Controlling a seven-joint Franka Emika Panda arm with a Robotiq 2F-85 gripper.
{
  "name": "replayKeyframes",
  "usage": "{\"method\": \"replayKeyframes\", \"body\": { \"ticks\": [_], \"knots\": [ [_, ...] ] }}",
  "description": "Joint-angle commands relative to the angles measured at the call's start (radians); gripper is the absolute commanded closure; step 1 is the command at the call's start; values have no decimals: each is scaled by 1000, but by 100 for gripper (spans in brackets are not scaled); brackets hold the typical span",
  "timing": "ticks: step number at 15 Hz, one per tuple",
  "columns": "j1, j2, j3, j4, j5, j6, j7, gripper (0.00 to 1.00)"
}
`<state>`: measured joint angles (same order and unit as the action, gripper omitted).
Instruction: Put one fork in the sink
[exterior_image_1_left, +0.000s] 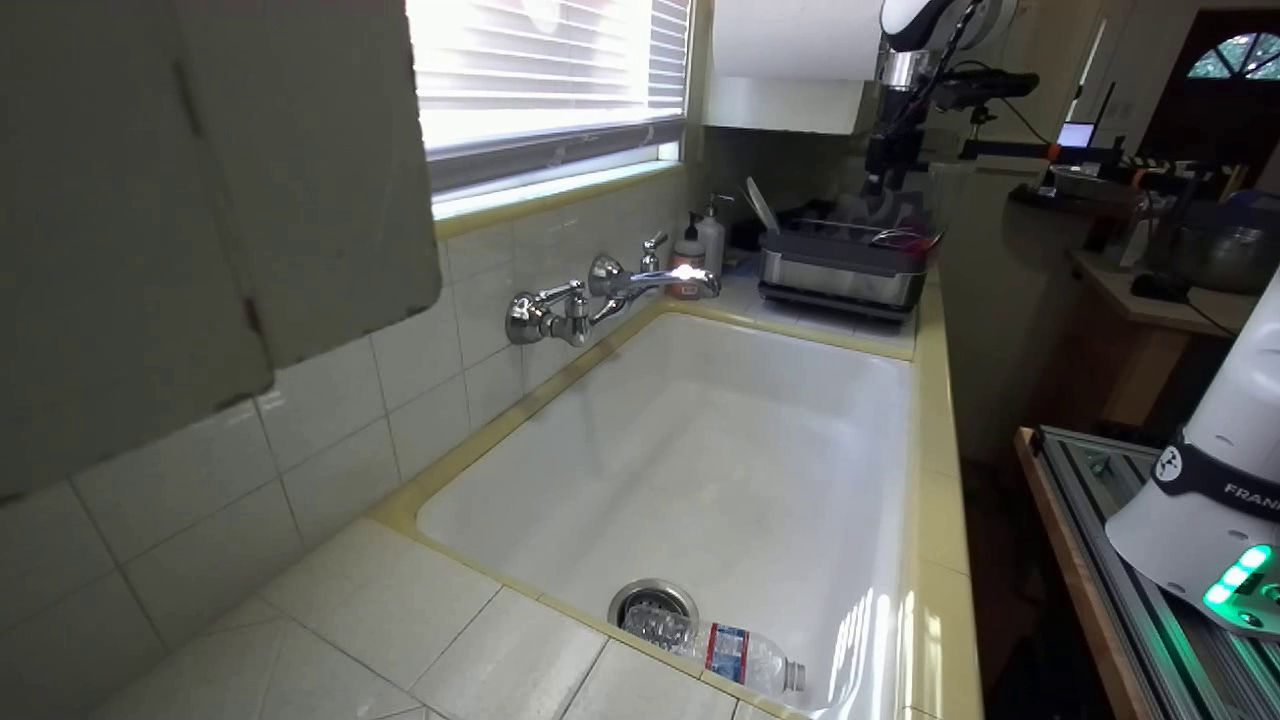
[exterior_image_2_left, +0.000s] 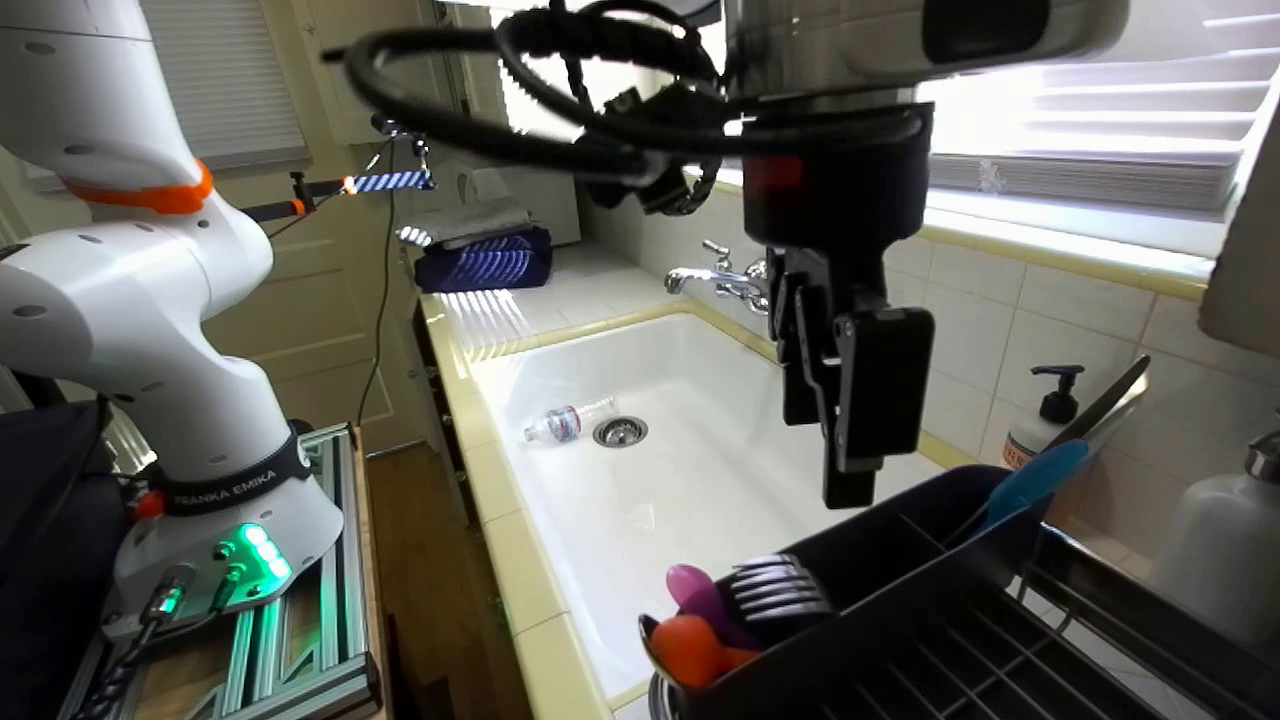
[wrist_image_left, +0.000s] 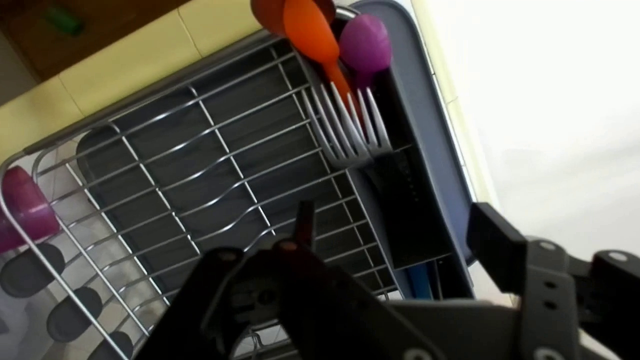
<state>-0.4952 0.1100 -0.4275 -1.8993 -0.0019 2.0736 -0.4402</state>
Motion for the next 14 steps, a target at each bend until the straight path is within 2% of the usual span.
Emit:
{"method": "replayKeyframes", "body": {
  "ticks": [1,9,14],
  "knots": [
    [-33,-9,-21,-42,120,-11,43,0],
    [-111,-25,-70,-133,345,-5,131,0],
    [-143,-17,-64,-174,476,40,103,0]
  ]
}}
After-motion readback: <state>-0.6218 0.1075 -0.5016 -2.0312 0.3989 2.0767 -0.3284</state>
